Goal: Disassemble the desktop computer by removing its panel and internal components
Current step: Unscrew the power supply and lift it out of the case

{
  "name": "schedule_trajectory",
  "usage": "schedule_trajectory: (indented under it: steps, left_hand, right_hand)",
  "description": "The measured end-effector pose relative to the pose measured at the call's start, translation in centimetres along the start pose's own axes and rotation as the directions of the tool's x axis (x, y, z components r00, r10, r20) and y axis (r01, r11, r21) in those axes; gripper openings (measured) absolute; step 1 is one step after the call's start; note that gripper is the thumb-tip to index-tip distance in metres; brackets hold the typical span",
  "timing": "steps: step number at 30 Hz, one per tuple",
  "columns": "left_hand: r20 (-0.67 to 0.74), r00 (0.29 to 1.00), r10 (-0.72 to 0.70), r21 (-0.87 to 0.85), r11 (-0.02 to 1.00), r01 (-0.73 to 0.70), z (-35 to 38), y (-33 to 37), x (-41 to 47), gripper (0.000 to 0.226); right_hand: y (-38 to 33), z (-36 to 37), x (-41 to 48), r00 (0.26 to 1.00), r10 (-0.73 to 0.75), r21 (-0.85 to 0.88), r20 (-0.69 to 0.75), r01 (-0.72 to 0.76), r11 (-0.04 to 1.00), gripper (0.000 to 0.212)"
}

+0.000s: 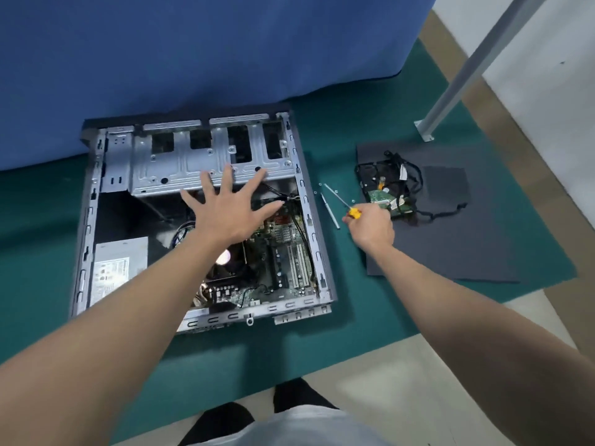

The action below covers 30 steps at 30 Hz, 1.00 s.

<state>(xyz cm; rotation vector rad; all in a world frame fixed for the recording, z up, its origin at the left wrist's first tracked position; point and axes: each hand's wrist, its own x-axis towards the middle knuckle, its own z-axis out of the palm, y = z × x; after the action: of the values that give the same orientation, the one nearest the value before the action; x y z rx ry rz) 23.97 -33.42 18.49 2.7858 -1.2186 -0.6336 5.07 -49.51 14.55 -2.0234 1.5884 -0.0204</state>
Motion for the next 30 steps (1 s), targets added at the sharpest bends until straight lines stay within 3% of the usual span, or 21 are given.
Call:
schedule_trajectory:
  steps: [7, 13, 17, 20, 23, 30]
  left_hand:
    - [-0.036, 0.999, 0.002, 0.066, 0.998, 0.0, 0.2, -0.5, 0.5, 0.071]
    - [-0.056, 0.997, 0.051, 0.099, 0.994, -0.045, -0.2, -1.1, 0.5, 0.062]
    - [-0.077, 0.994, 0.071, 0.08, 0.995, -0.065, -0.5, -1.8, 0.2, 0.061]
    - [-0.182, 0.981, 0.073, -0.024, 0.997, -0.078, -1.0, -2.4, -0.4, 0.057]
    - [-0.287, 0.958, 0.001, -0.24, 0.968, -0.073, -1.5, -3.7, -1.6, 0.054]
    - [-0.367, 0.917, -0.157, -0.477, 0.878, -0.04, -2.9, -8.9, -6.4, 0.047]
  right_hand:
    - [-1.1, 2.6, 4.7, 0.999, -0.032, -0.086, -0.025, 0.029, 0.996, 0.015]
    - [-0.5, 4.1, 5.3, 0.999, -0.036, -0.189, 0.036, 0.042, 0.981, 0.01]
    - [-0.5, 3.4, 5.1, 0.997, -0.043, -0.124, 0.067, 0.051, 0.991, 0.006]
    - [-1.1, 2.2, 4.4, 0.994, -0.074, -0.036, 0.079, 0.077, 0.996, 0.006]
    - [-2.2, 0.8, 2.7, 0.995, -0.084, 0.067, 0.05, 0.081, 0.994, 0.006]
    - [-6.6, -1.4, -6.6, 0.979, -0.138, 0.245, -0.148, 0.172, 0.954, 0.016]
